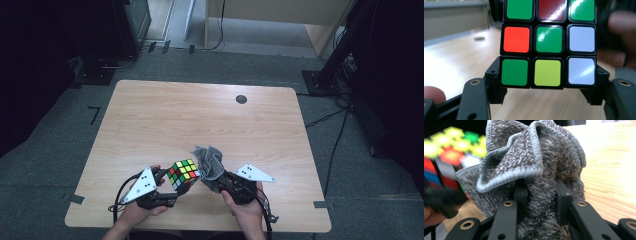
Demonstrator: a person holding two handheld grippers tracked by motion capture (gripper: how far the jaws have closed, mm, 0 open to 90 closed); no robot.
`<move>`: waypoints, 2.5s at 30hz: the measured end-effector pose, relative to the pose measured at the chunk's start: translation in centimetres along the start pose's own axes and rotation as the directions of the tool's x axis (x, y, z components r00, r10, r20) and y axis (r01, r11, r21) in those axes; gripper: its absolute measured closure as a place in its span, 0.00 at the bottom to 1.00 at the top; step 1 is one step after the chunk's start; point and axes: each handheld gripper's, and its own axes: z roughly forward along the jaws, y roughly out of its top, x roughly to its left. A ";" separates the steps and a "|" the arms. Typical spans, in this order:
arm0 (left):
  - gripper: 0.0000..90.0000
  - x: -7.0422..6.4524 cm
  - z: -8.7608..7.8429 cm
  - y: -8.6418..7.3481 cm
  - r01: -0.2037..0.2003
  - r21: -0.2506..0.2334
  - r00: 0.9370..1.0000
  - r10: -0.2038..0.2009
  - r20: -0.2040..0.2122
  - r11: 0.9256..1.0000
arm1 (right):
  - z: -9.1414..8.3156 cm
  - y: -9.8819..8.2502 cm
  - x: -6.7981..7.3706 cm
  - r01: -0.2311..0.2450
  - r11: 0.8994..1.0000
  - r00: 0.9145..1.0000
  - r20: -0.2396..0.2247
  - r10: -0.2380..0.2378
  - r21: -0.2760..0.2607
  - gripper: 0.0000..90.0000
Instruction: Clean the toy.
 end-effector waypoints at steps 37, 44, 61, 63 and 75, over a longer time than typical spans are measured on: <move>0.38 0.8 -0.1 0.2 0.087 0.015 0.994 -0.088 0.067 0.996 | 1.7 -1.3 2.3 0.272 0.959 0.941 -0.184 -0.283 -0.082 0.80; 0.38 1.1 -0.3 0.1 0.087 0.019 0.995 -0.088 0.056 0.996 | 1.2 -0.6 2.6 0.331 0.939 0.930 -0.136 -0.340 -0.091 0.80; 0.38 0.8 -0.2 0.2 0.084 0.012 0.995 -0.085 0.061 0.996 | 1.0 -0.7 2.4 0.321 0.940 0.931 -0.143 -0.336 -0.116 0.80; 0.38 0.8 -0.2 0.3 0.095 0.002 0.994 -0.095 0.058 0.995 | 1.3 -1.0 2.6 0.346 0.933 0.921 -0.155 -0.358 -0.102 0.79; 0.38 0.3 0.7 0.2 0.107 -0.001 0.994 -0.107 0.036 0.994 | 4.2 -3.2 6.1 0.370 0.929 0.903 -0.226 -0.365 -0.025 0.80</move>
